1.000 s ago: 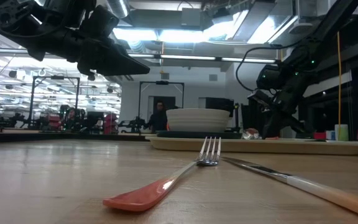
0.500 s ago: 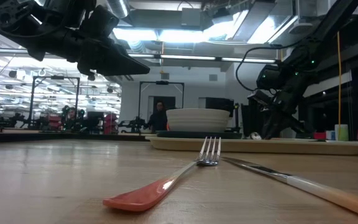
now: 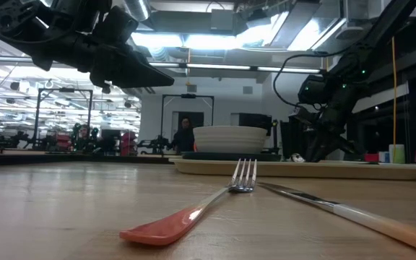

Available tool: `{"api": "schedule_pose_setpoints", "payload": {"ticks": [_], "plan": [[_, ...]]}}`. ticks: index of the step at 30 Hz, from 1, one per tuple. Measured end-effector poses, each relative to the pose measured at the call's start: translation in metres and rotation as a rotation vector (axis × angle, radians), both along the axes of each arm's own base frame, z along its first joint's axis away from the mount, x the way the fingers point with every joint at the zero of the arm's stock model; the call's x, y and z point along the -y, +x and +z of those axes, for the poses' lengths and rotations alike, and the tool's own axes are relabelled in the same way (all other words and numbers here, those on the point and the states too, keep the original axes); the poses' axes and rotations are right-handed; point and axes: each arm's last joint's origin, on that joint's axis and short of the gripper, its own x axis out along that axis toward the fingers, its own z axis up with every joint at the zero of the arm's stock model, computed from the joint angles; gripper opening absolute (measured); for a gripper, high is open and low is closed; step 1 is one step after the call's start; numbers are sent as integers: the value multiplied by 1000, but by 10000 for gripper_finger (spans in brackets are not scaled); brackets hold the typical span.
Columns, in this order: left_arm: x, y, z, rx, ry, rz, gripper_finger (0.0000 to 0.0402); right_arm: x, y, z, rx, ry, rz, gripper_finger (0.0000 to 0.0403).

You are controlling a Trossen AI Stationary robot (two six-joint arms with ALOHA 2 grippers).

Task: Set up tray
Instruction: Put the orange spoon on the blue napkin on the serving tray

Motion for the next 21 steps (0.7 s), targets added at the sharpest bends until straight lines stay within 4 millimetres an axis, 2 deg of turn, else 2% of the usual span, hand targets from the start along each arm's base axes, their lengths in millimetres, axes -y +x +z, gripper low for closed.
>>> {"api": "schedule_pose_setpoints", "payload": {"ticks": [16, 21], "plan": [[0, 0, 0, 0, 0, 0, 102, 4, 3, 3, 25, -61, 25, 47], [0, 0, 0, 1, 0, 0, 102, 11, 9, 15, 53, -123, 64, 47]]}}
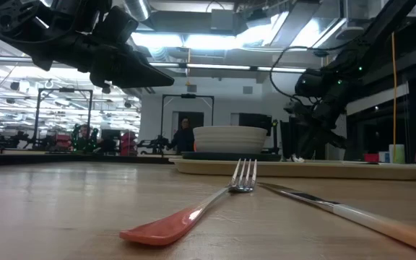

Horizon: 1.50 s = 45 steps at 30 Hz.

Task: Set up tray
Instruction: Put the orange spoon on the blue napkin on the serving tray

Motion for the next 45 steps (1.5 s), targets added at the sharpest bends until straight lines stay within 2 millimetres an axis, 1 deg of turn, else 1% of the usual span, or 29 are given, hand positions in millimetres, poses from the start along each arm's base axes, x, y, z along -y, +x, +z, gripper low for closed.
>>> {"api": "schedule_pose_setpoints", "payload": {"ticks": [4, 6, 8, 10, 16, 20, 25, 28, 32, 36, 45], "plan": [[0, 0, 0, 0, 0, 0, 102, 7, 4, 17, -3, -63, 53, 46], [0, 0, 0, 0, 0, 0, 102, 10, 3, 24, -64, -93, 50, 39], [0, 0, 0, 0, 0, 0, 102, 13, -1, 28, -146, -119, 27, 22], [0, 0, 0, 0, 0, 0, 102, 14, -4, 29, -206, -134, -2, 8], [0, 0, 0, 0, 0, 0, 102, 16, -6, 29, -235, -148, -27, 6], [0, 0, 0, 0, 0, 0, 102, 19, -7, 29, -292, -220, -76, 5], [0, 0, 0, 0, 0, 0, 102, 22, -7, 30, -305, -259, -112, 3], [0, 0, 0, 0, 0, 0, 102, 23, -4, 27, -329, -274, -143, 3], [0, 0, 0, 0, 0, 0, 102, 25, 4, 13, -355, -260, -122, 2], [0, 0, 0, 0, 0, 0, 102, 29, 7, 3, -380, -261, -117, 2], [0, 0, 0, 0, 0, 0, 102, 31, 9, -4, -370, -248, -107, 1]]}}
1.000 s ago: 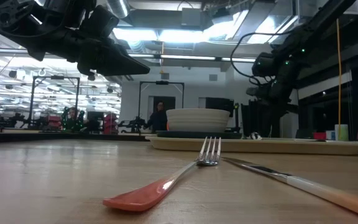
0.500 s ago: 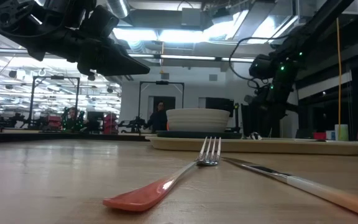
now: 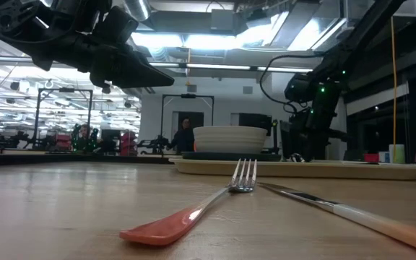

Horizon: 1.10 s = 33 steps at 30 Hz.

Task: Set up tray
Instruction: Put the orange spoon on the blue napkin on the serving tray, then put the orange fork to the right of the orange spoon on the serving tray

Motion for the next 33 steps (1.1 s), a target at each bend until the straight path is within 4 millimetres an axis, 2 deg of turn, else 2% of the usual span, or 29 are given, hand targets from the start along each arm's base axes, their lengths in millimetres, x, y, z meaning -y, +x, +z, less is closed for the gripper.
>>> {"api": "schedule_pose_setpoints", "payload": {"ticks": [9, 17, 21, 25, 29, 33], "plan": [[0, 0, 0, 0, 0, 0, 102, 2, 4, 2, 65, -1, 20, 2], [0, 0, 0, 0, 0, 0, 102, -1, -3, 2, 1, 20, 24, 2], [0, 0, 0, 0, 1, 4, 102, 0, -7, 21, 25, -71, 23, 2], [0, 0, 0, -6, 36, 3, 102, -9, -12, 51, 85, -162, 44, 2], [0, 0, 0, -9, 56, -1, 102, -30, -15, 82, 137, -236, 86, 2], [0, 0, 0, -12, 73, -5, 102, -61, -14, 99, 110, -266, 96, 1]]}}
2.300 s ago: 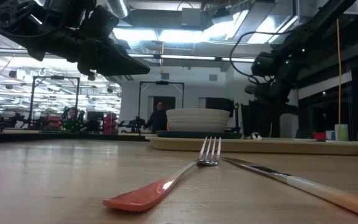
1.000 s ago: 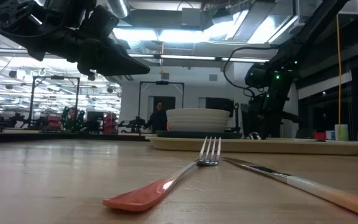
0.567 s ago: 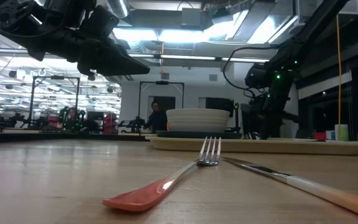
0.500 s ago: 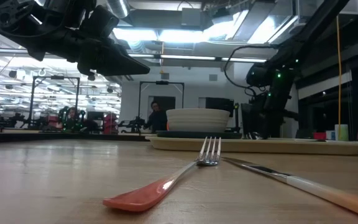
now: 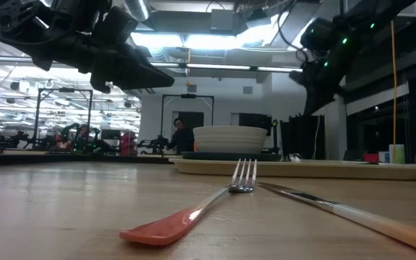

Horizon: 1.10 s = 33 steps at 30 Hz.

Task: Set up tray
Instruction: Put the orange fork to the right of the orange spoon on the serving tray

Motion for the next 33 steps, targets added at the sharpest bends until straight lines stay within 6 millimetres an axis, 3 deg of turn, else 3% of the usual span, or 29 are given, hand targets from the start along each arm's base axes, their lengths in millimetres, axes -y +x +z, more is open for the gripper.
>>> {"api": "schedule_pose_setpoints", "payload": {"ticks": [8, 14, 22, 28, 33], "plan": [[-8, -2, -1, 9, -8, 13, 102, -70, 31, 8, -28, -82, 129, 1], [-18, -17, -4, 91, -85, 14, 99, -135, 51, 11, 18, -208, 255, 0], [-9, -39, 6, 97, -173, -157, 45, -216, 61, 15, 207, -295, 414, 0], [-4, -54, 15, 91, -201, -154, 5, -256, 81, -8, 233, -288, 498, 0], [-1, -61, 21, 107, -198, -167, 5, -281, 112, -16, 169, -201, 515, 0]]}}
